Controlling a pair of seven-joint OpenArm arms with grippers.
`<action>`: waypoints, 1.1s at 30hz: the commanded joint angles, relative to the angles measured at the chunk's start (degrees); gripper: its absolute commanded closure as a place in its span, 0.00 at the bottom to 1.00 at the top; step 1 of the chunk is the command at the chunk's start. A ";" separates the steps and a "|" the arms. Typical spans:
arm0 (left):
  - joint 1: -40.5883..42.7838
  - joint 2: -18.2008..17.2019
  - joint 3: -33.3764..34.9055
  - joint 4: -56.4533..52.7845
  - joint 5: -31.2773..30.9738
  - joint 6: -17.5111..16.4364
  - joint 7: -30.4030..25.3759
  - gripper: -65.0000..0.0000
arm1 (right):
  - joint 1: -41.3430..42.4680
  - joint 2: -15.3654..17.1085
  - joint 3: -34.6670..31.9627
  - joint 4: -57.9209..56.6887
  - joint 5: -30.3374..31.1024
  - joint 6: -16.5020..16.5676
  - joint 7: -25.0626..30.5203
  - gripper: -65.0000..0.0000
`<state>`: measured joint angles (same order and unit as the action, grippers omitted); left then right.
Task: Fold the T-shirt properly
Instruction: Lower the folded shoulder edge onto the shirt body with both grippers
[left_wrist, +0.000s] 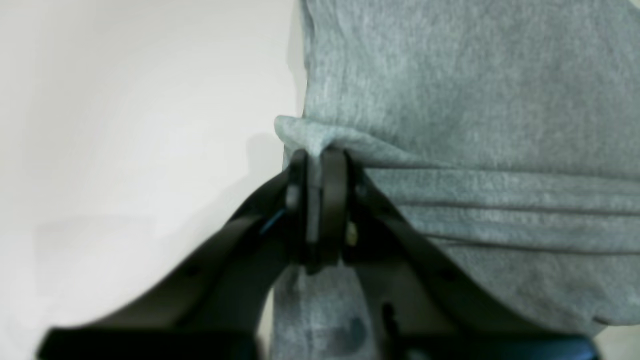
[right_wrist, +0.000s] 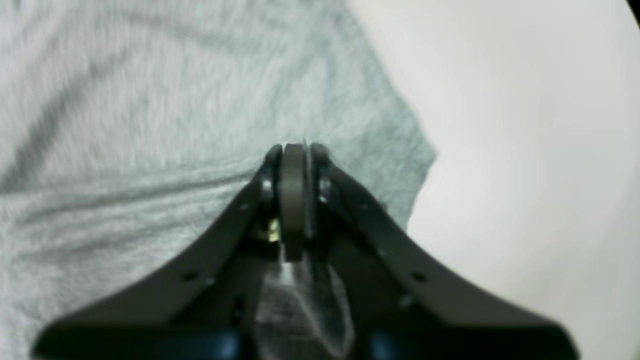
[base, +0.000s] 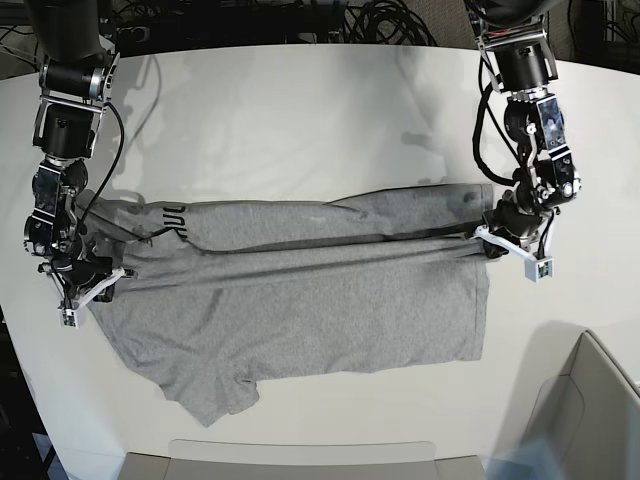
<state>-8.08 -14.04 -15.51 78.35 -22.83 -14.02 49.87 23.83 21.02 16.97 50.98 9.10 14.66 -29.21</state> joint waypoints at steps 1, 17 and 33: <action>-0.93 -1.12 -0.36 0.91 0.63 0.79 -1.21 0.79 | 1.97 1.36 0.30 0.93 0.08 -0.90 1.83 0.85; 2.85 -0.95 2.19 11.90 3.62 0.79 -1.21 0.64 | -0.76 0.39 5.75 10.60 0.70 -0.72 1.74 0.58; 10.41 -0.86 2.10 14.97 3.62 0.79 -4.20 0.64 | -16.41 -1.98 27.03 36.45 10.02 9.21 -28.50 0.58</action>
<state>2.92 -14.26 -13.17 91.85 -19.07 -13.13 47.44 5.82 17.45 43.55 85.82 17.74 23.62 -59.88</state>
